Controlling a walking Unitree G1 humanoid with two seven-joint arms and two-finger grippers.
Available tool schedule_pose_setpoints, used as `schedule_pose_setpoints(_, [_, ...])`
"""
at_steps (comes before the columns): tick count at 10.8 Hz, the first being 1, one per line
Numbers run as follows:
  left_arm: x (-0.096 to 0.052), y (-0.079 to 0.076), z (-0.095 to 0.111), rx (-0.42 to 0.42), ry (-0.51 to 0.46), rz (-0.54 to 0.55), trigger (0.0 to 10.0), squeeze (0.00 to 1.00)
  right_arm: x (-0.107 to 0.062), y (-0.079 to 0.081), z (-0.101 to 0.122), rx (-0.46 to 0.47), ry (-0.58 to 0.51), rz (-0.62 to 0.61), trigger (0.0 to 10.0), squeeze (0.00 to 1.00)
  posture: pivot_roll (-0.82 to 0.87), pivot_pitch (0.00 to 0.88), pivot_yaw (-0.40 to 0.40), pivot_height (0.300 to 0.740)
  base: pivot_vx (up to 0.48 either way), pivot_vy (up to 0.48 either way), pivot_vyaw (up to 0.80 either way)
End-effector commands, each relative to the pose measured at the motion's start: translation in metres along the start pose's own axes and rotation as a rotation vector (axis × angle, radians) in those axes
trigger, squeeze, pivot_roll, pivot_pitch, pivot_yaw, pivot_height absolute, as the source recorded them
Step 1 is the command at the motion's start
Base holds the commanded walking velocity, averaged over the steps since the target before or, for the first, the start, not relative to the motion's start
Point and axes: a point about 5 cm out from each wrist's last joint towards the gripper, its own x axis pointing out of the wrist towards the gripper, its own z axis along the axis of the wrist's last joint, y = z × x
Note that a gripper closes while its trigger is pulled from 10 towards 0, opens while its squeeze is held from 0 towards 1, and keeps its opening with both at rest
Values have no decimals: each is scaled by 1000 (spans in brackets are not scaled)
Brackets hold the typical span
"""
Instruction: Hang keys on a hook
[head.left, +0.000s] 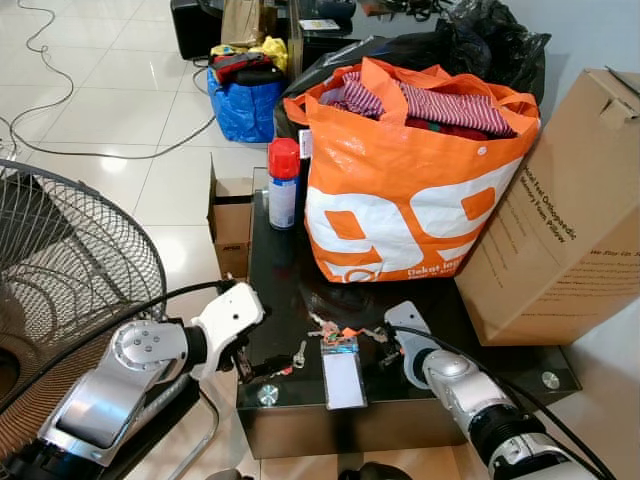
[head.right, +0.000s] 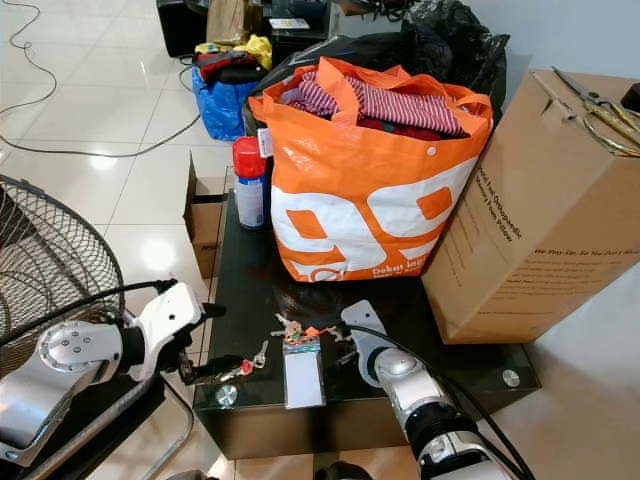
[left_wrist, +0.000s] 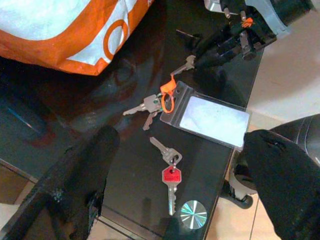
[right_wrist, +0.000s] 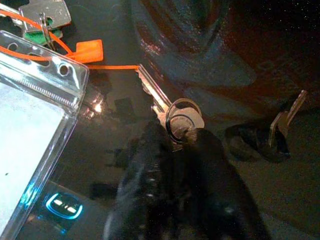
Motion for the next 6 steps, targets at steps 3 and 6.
schedule_pose_setpoints(3, [2,4,1,17,-6,-3,10000,973,0,-5,2,15,-7,-14,0,0,-64,35,-88,740,0,0,0])
schedule_pose_setpoints(6, [4,4,-2,10,-8,1,10000,973,-1,-6,0,23,-8,-13,0,0,-70,39,-91,740,0,0,0])
